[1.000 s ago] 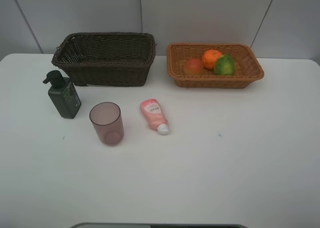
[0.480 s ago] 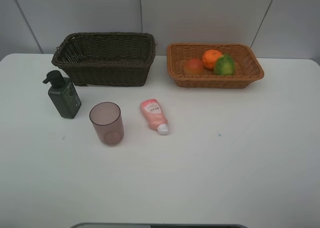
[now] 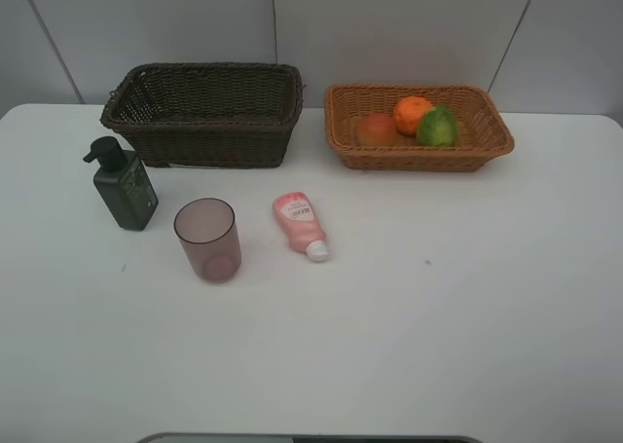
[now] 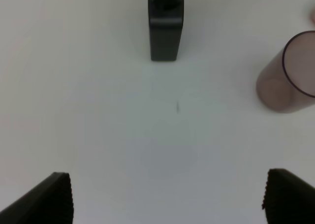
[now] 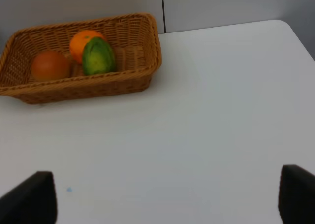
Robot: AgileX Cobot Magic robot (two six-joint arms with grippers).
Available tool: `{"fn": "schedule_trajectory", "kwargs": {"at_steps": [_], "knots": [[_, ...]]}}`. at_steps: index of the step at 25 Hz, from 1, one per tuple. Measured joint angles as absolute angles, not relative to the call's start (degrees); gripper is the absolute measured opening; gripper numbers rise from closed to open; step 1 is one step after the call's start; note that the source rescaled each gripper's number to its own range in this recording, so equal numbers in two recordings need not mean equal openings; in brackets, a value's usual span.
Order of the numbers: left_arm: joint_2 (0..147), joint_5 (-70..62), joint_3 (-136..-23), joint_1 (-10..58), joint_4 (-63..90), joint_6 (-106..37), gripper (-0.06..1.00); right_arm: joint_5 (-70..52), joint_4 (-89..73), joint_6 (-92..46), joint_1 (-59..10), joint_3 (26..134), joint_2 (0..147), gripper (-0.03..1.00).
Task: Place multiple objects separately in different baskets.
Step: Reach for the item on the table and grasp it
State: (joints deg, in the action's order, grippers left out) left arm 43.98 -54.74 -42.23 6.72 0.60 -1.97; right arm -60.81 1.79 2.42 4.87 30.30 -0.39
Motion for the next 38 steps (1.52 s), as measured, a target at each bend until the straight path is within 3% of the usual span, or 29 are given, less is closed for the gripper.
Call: {"fn": "schedule_trajectory", "kwargs": {"at_steps": [7, 24, 30, 38], "knots": [[57.1, -55.2, -46.6, 7.3, 0.5, -2.8, 0.99, -60.8, 1.8, 2.4, 4.9, 30.3, -0.4, 1.00], [77.6, -60.1, -62.4, 22.6, -1.1, 2.6, 0.99, -60.8, 1.8, 2.6, 4.9, 30.3, -0.4, 1.00], [78.4, -62.5, -64.3, 22.3, -3.4, 4.2, 0.99, -60.8, 1.8, 2.6, 4.9, 30.3, -0.4, 1.00], [78.4, -63.6, -64.3, 14.4, -3.8, 4.5, 0.99, -60.8, 1.8, 2.6, 4.9, 30.3, -0.4, 1.00]]}}
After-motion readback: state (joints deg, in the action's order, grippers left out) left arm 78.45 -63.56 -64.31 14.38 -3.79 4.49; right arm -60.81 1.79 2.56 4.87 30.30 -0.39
